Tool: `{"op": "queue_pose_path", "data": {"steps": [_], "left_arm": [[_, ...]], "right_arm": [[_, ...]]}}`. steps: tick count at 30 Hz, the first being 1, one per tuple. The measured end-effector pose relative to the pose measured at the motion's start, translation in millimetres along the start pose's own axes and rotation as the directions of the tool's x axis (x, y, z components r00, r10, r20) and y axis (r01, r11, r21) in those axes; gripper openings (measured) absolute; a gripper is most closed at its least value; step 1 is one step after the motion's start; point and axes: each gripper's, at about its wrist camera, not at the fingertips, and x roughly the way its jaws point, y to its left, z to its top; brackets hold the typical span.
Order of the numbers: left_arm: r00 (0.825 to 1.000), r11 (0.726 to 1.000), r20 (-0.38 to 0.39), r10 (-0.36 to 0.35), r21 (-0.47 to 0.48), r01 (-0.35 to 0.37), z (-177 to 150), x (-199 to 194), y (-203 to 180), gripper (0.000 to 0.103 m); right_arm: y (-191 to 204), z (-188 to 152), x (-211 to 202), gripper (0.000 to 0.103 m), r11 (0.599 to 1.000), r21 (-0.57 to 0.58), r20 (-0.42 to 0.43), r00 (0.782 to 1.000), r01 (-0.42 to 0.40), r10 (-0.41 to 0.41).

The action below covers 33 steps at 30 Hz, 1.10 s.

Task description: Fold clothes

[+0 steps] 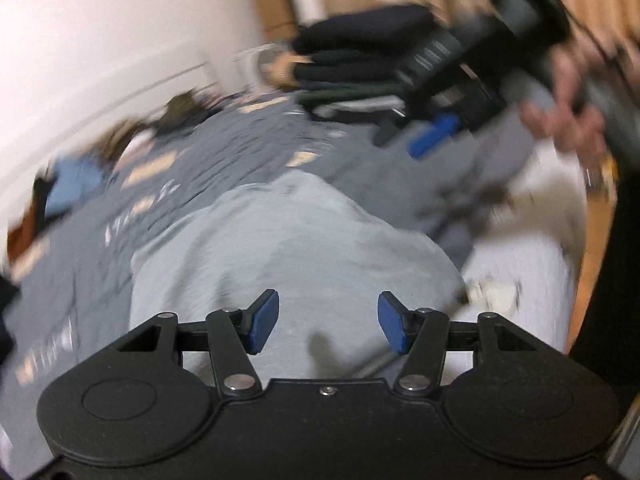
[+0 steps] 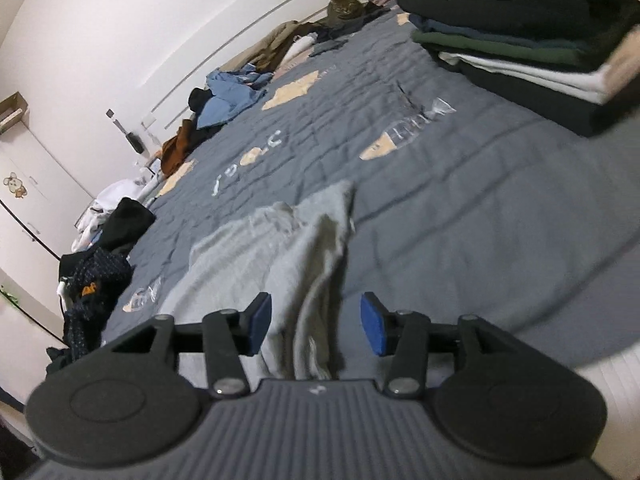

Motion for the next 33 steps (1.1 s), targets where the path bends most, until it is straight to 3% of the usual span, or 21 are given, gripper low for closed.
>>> {"op": "queue_pose_path", "data": {"steps": [5,15,16,23,24,30,32,33], "left_arm": [[0.999,0.974,-0.007,0.032,0.224,-0.03,-8.7,11.7,-35.3,0.054],[0.997,0.877,-0.001,0.072,0.475,-0.063,-23.8,35.1,-72.7,0.054],[0.997,0.871,0.006,0.08,0.486,-0.072,-24.8,37.1,-74.7,0.054],[0.998,0.899,0.014,0.063,0.434,-0.062,-16.7,43.9,-70.5,0.05],[0.998,0.893,0.022,0.059,0.446,-0.063,-17.1,43.8,-72.4,0.046],[0.996,0.854,0.045,0.074,0.512,-0.086,-22.1,51.8,-85.1,0.047],[0.997,0.857,0.049,0.066,0.509,-0.081,-20.7,53.1,-85.6,0.039],[0.998,0.875,0.037,0.049,0.479,-0.061,-17.7,53.6,-83.2,0.023]], "right_arm": [[-10.8,-14.2,-9.8,0.049,1.0,0.004,-0.025,1.0,0.003,-0.003],[-18.9,-30.5,-22.8,0.049,1.0,0.019,-0.052,0.999,-0.017,0.018],[-20.4,-30.9,-24.0,0.049,1.0,0.023,-0.049,0.999,-0.016,0.017],[-28.3,-31.0,-27.1,0.05,0.999,0.047,-0.045,0.999,-0.017,0.019],[-28.4,-31.5,-26.7,0.05,0.999,0.046,-0.047,0.999,-0.016,0.018],[-28.1,-32.1,-24.4,0.05,0.999,0.034,-0.064,0.998,-0.023,0.025],[-28.0,-32.3,-24.1,0.05,0.999,0.032,-0.067,0.997,-0.024,0.026],[-28.3,-32.2,-24.2,0.05,0.999,0.033,-0.068,0.997,-0.024,0.026]]}}
